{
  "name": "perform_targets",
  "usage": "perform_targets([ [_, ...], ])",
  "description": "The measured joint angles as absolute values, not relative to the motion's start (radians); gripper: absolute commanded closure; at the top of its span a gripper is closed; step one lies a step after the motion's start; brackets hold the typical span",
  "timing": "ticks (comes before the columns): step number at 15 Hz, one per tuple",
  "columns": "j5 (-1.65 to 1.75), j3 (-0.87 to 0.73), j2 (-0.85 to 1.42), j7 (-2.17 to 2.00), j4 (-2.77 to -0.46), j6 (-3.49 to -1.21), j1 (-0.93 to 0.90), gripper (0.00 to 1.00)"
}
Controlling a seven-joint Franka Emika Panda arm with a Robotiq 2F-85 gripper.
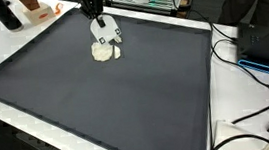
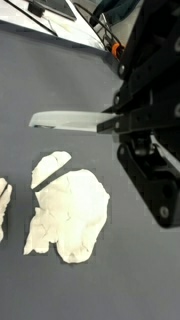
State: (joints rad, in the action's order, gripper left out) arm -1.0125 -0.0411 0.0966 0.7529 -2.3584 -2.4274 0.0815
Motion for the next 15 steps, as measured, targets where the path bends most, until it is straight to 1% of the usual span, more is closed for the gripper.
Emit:
perform_targets([
  [10,-1.016,-0.055,0.094,0.638,-2.386,-2.435,0.086,0.99],
  [15,-0.967,-0.052,0.075,0.522,-2.409,-2.486,0.078,0.99],
])
